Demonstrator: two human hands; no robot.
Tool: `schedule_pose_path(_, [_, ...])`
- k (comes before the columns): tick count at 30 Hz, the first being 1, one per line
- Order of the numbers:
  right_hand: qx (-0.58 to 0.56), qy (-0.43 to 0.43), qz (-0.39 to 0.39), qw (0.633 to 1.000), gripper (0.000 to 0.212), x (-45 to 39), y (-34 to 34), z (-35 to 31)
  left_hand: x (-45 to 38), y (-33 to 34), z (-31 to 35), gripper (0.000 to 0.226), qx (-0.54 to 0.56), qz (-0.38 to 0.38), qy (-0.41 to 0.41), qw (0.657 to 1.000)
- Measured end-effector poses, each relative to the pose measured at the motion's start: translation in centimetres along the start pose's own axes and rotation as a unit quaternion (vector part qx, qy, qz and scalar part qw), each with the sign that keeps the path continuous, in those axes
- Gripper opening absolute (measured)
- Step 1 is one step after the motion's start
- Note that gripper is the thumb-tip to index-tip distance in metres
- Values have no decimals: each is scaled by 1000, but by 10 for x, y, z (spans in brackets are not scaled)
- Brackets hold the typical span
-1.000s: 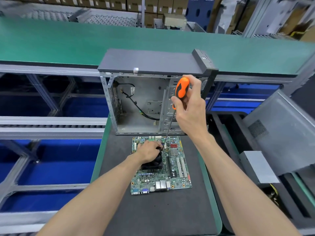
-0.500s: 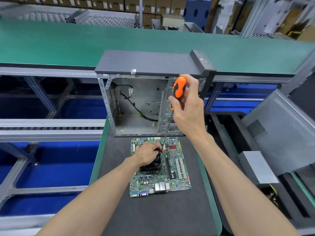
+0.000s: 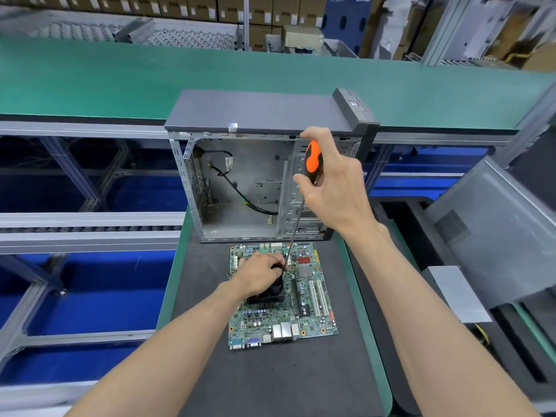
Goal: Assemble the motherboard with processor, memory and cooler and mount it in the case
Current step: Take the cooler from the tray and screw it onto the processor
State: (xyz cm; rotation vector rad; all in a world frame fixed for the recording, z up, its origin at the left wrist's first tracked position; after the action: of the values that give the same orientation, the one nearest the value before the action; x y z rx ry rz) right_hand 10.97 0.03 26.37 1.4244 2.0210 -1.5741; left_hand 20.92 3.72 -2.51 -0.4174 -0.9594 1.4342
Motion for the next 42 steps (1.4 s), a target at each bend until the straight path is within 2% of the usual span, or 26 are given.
schedule_pose_path(4, [14, -29, -21, 999, 23, -11, -8, -9, 2, -1, 1, 25, -4, 1, 11, 1000])
schedule_pose_path(7, [14, -38, -58, 997, 17, -17, -9, -11, 1, -1, 2, 29, -3, 2, 11, 1000])
schedule_pose_path(11, [91, -36, -112, 989, 19, -25, -6, -8, 1, 0, 2, 31, -10, -1, 10, 1000])
schedule_pose_path(15, [213, -13, -176, 961, 38, -34, -1, -1, 1, 1, 2, 29, -21, 1, 12, 1000])
schedule_pose_path(19, [153, -32, -248, 956, 7, -34, 5, -9, 0, 4, -1, 27, -33, 2, 13, 999])
schedule_pose_path(21, [139, -24, -264, 954, 16, -34, 7, -8, -1, 7, -3, 27, -39, -6, 15, 999])
schedule_pose_path(24, [191, -17, -254, 948, 10, -37, 8, -4, -1, 9, -3, 29, -39, -8, 16, 999])
schedule_pose_path(26, [230, -16, -243, 942, 27, -39, 7, -3, -2, 10, -3, 30, -40, -9, 17, 999])
schedule_pose_path(27, [232, -21, -240, 943, 28, -40, 7, -5, -2, 10, -3, 30, -42, -10, 17, 999])
schedule_pose_path(29, [200, -31, -265, 943, 18, -40, 12, -12, -3, 11, -4, 30, -44, -14, 18, 999])
schedule_pose_path(32, [154, -16, -311, 938, 26, -38, 18, -11, -4, 13, -6, 30, -49, -19, 17, 998])
schedule_pose_path(35, [189, -4, -292, 938, 11, -41, 16, -5, -5, 15, -7, 30, -57, -25, 18, 998])
schedule_pose_path(38, [244, -15, -254, 936, 30, -41, 8, -2, -6, 16, -7, 29, -63, -29, 17, 997])
schedule_pose_path(40, [212, -18, -274, 938, 20, -40, 11, -5, -6, 16, -7, 29, -66, -28, 18, 997])
schedule_pose_path(42, [158, -13, -309, 938, 22, -37, 16, -6, -6, 17, -8, 29, -69, -28, 19, 997])
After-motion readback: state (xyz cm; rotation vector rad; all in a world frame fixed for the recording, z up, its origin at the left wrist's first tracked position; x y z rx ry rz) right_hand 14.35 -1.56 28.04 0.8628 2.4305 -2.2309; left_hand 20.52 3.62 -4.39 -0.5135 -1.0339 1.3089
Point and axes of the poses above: each hand's wrist, its own x-axis away from the middle knuckle, its own y-axis out of the palm, z = x × y, the point moved 10 cm from there along -x, towards the middle knuckle, and after that the axes turned 3 degrees about -y, right-handed, at the moved point
